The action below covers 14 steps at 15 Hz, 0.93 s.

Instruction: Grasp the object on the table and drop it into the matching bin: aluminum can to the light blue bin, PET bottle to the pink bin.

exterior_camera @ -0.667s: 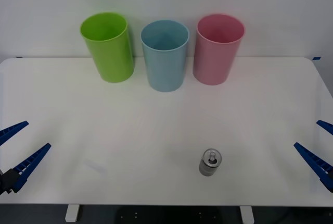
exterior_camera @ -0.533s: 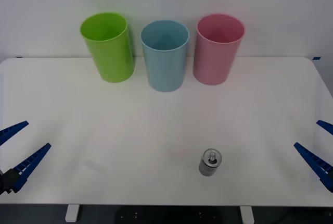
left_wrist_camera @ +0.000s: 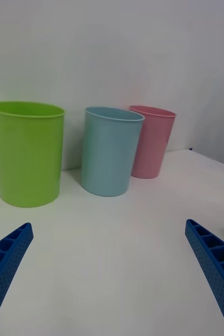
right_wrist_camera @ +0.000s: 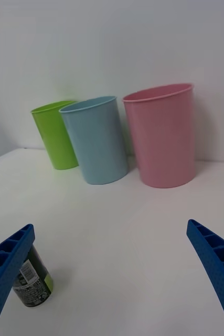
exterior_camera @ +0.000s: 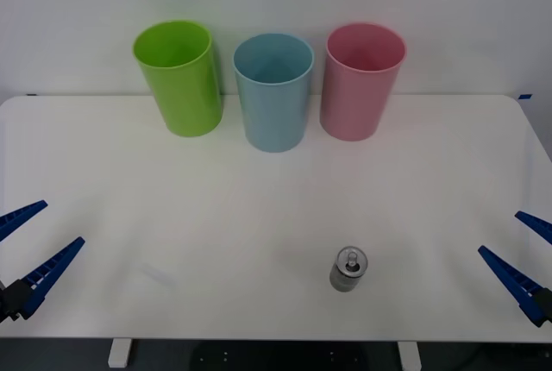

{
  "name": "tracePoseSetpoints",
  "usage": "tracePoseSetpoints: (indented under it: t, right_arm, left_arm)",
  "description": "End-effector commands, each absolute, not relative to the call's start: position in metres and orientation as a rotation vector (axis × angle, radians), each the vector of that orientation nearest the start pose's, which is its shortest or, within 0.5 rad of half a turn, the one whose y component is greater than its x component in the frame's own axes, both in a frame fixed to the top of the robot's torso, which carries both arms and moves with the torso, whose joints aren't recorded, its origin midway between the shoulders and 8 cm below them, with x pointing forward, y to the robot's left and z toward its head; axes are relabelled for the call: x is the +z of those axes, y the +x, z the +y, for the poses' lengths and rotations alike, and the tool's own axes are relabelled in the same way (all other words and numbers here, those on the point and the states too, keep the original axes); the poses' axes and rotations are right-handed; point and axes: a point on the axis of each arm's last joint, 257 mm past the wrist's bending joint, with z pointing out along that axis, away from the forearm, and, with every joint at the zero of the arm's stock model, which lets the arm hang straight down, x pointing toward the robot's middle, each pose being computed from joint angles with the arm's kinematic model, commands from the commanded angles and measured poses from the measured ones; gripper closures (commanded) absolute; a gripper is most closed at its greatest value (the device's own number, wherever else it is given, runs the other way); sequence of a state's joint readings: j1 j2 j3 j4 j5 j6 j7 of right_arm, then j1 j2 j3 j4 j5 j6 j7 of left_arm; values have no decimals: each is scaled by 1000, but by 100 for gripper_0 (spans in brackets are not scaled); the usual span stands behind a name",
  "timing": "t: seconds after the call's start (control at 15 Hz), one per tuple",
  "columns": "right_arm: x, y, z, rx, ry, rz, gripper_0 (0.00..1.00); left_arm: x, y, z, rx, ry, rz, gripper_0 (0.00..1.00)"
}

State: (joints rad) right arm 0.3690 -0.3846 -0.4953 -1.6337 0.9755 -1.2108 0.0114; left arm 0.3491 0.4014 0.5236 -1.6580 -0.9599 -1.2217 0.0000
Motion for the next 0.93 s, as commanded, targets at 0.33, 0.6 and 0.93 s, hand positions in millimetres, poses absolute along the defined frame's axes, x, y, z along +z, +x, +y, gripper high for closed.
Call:
tracePoseSetpoints:
  t: [0.33,0.6,0.93]
  right_arm:
    - [-211,320,-325,635,-528,1515,0]
    - [-220,311,-323,635,-623,1501,0]
    - [-242,312,-319,567,-734,1480,0]
  left_arm:
    - [-169,342,330,-567,465,1441,0]
    - [-169,342,330,-567,465,1441,0]
    - [-169,342,330,-567,465,1441,0]
